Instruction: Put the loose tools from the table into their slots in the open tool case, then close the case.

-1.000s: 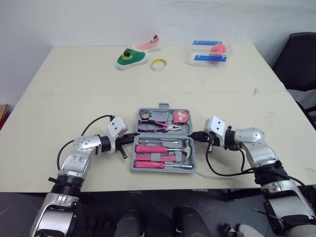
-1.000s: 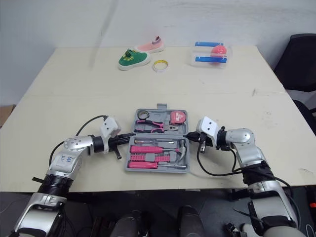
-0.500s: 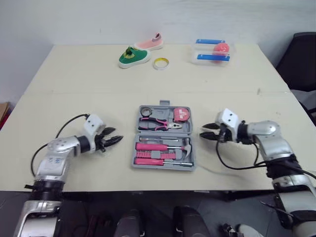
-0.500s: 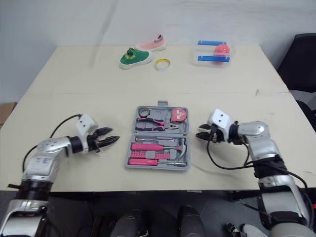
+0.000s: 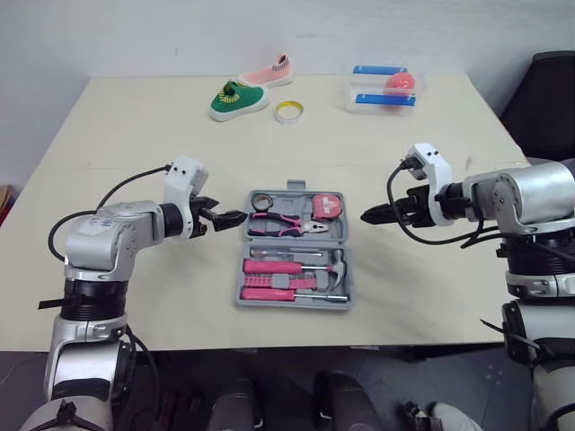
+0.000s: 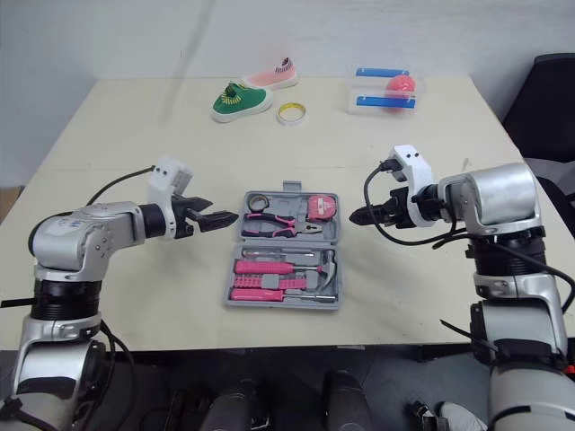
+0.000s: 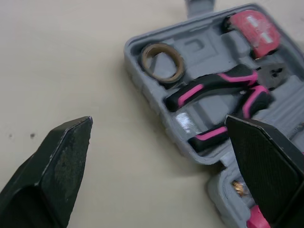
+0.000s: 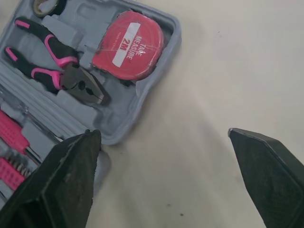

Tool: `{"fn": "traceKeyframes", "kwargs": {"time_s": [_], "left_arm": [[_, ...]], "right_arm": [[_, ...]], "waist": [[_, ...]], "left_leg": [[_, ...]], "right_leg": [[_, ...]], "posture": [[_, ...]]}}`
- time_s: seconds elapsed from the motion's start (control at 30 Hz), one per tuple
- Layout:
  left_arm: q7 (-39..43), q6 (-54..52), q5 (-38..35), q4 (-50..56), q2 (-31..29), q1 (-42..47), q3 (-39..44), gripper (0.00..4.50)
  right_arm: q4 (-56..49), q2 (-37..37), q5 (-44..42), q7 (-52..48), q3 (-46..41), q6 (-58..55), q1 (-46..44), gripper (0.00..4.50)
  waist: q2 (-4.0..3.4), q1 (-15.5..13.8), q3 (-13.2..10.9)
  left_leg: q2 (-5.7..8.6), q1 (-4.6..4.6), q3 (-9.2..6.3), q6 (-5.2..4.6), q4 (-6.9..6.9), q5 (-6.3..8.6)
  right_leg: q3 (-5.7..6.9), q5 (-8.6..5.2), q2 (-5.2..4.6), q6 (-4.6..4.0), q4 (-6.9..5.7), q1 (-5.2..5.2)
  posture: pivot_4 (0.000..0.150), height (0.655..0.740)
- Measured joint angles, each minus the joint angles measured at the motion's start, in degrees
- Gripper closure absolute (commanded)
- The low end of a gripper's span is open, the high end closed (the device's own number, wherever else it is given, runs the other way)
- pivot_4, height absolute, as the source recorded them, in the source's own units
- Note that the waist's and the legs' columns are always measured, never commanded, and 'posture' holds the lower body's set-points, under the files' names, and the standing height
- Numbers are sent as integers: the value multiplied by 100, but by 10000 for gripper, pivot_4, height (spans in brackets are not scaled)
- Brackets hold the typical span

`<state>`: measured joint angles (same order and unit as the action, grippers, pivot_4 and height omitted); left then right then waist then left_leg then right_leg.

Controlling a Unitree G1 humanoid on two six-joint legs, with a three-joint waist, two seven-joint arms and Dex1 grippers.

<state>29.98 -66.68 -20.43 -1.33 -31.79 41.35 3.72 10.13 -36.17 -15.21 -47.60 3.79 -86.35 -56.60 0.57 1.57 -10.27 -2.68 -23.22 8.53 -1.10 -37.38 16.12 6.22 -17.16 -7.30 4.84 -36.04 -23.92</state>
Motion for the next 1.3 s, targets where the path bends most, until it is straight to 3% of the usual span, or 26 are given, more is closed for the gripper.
{"fn": "traceKeyframes", "kwargs": {"time_s": [0.27, 0.93, 1.0, 1.23, 1.27, 1.3], "left_arm": [[-483, 95, 406, -866, 349, 503, -381, 0], [-787, 248, 588, -1074, 734, 529, -405, 0], [-821, 252, 601, -1077, 769, 530, -401, 0], [-665, 324, 531, -1080, 939, 519, -431, 31562], [-620, 348, 494, -1078, 963, 509, -433, 35329], [-591, 372, 477, -1062, 974, 491, -420, 40028]], "right_arm": [[473, 798, 201, 1248, 28, -136, -382, 259], [1001, 1270, 232, 2008, 100, 213, -378, 259], [1028, 1288, 232, 2042, 73, 232, -378, 5453], [1070, 1538, 150, 2149, -158, 220, -373, 39700], [1071, 1577, 140, 2189, -246, 214, -373, 43808], [1073, 1605, 128, 2234, -368, 219, -373, 45000]], "waist": [[1, 2, 0], [3, 2, 1], [3, 2, 1], [3, 8, 2], [3, 9, 2], [3, 8, 2]], "left_leg": [[13, -11, 24, -12, 0, -1], [-4, -3, 25, 6, -22, -14], [-5, -2, 25, 6, -27, -14], [-6, -2, 25, 6, -28, -14], [-5, -2, 25, 6, -31, -14], [-5, -1, 25, 6, -32, -14]], "right_leg": [[1, 6, 23, 11, 7, -11], [-23, 10, 52, 13, -20, -11], [-24, 10, 51, 13, -30, -11], [-25, 10, 52, 12, -33, -11], [-25, 10, 52, 12, -36, -11], [-26, 10, 51, 12, -37, -11]], "posture": [[1500, 7400], [1500, 7400], [1500, 7400], [1500, 7400], [1500, 7400], [1500, 7400]]}}
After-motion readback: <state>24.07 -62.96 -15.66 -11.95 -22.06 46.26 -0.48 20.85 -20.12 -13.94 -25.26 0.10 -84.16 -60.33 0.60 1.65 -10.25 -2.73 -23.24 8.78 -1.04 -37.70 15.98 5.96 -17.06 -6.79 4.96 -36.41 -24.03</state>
